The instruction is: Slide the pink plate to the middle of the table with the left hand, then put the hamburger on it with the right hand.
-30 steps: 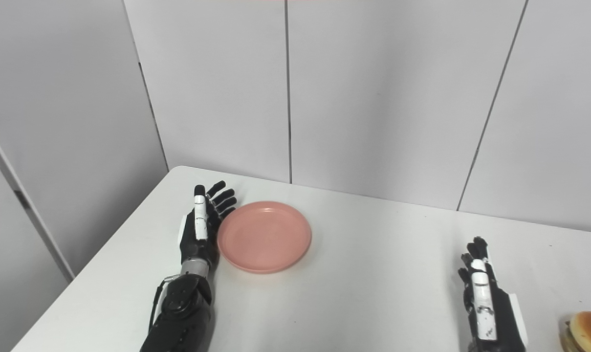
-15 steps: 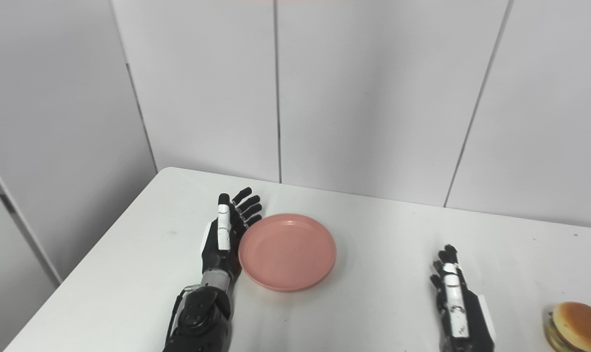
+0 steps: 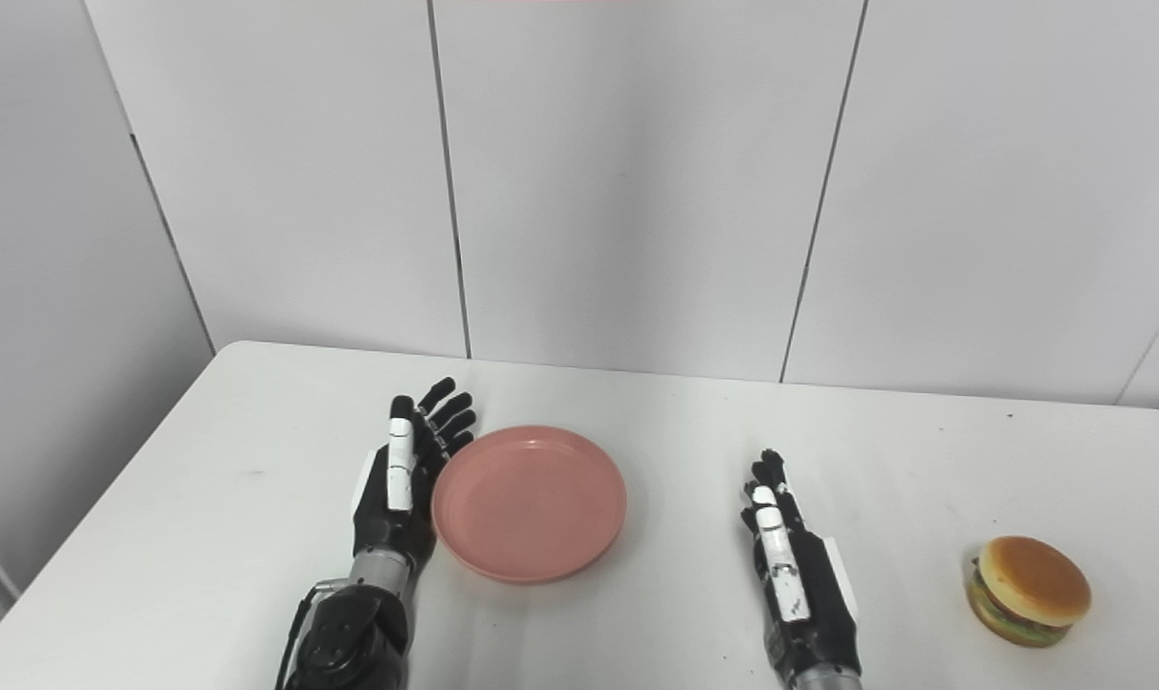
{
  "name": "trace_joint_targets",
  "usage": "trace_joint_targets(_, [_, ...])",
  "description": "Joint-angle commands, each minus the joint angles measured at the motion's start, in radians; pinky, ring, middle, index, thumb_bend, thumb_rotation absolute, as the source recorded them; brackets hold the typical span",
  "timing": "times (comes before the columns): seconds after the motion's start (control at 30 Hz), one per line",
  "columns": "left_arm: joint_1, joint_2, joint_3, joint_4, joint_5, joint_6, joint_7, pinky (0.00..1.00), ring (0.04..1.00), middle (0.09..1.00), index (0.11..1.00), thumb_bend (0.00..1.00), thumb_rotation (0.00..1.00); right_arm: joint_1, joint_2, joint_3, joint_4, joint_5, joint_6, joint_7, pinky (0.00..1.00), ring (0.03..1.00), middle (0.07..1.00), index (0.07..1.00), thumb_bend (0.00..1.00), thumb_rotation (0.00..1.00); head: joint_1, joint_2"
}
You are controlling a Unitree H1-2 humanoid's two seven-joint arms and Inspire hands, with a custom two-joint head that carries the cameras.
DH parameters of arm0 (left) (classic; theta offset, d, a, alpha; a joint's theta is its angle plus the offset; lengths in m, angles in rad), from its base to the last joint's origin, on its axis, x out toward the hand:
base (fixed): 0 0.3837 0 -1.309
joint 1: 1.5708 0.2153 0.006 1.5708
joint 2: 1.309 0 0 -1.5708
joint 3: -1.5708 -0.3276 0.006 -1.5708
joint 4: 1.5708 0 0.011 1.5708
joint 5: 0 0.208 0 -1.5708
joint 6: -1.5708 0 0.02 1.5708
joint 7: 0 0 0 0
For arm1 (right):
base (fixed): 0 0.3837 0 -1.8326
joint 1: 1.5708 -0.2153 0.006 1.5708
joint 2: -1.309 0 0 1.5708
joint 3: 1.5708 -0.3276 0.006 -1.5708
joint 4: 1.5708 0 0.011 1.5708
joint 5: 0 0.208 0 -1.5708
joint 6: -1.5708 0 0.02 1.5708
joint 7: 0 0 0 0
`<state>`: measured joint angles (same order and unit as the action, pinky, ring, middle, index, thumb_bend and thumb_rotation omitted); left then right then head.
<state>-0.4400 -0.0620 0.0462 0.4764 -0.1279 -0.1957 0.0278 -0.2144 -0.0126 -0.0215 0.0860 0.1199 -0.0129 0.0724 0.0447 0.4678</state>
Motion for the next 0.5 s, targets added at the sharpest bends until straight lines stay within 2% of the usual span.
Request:
trace_joint_targets(0.0, [0.069, -0.035, -0.026, 0.014, 0.019, -0.014, -0.007, 0.88, 0.868, 0.868, 0.856, 0.77, 1.0, -0.025, 0.017, 0.007, -0.041, -0.019, -0.021, -0.016, 1.0, 0.987, 0.996, 1.0, 0.58, 0.91, -0.018, 0.001])
trace_joint_targets(0.13, [0.08, -0.044, -0.053, 0.003, 0.047, -0.008, -0.007, 0.89, 0.877, 0.88, 0.87, 0.76, 1.0, -0.035, 0.022, 0.017, -0.021, -0.05, -0.05, -0.03, 0.99, 0.979, 0.995, 1.0, 0.56, 0.92, -0.048, 0.004])
trace_joint_targets(0.3, [0.099, -0.057, -0.081, -0.036, 0.067, 0.042, -0.013, 0.89, 0.877, 0.88, 0.875, 0.76, 1.0, -0.052, 0.019, 0.023, 0.002, -0.072, -0.077, -0.037, 0.99, 0.98, 0.999, 1.0, 0.53, 0.93, -0.092, 0.019])
trace_joint_targets(0.4, [0.108, -0.061, -0.099, -0.05, 0.072, 0.052, -0.023, 0.91, 0.901, 0.897, 0.889, 0.78, 1.0, -0.069, 0.007, 0.019, 0.01, -0.078, -0.084, -0.039, 1.0, 0.996, 0.998, 1.0, 0.6, 0.93, -0.106, 0.022])
trace_joint_targets(0.47, [0.112, -0.07, -0.108, -0.05, 0.08, 0.046, -0.022, 0.91, 0.901, 0.898, 0.889, 0.79, 1.0, -0.082, 0.0, 0.007, 0.024, -0.074, -0.113, -0.045, 1.0, 0.999, 0.996, 1.0, 0.61, 0.91, -0.118, 0.021])
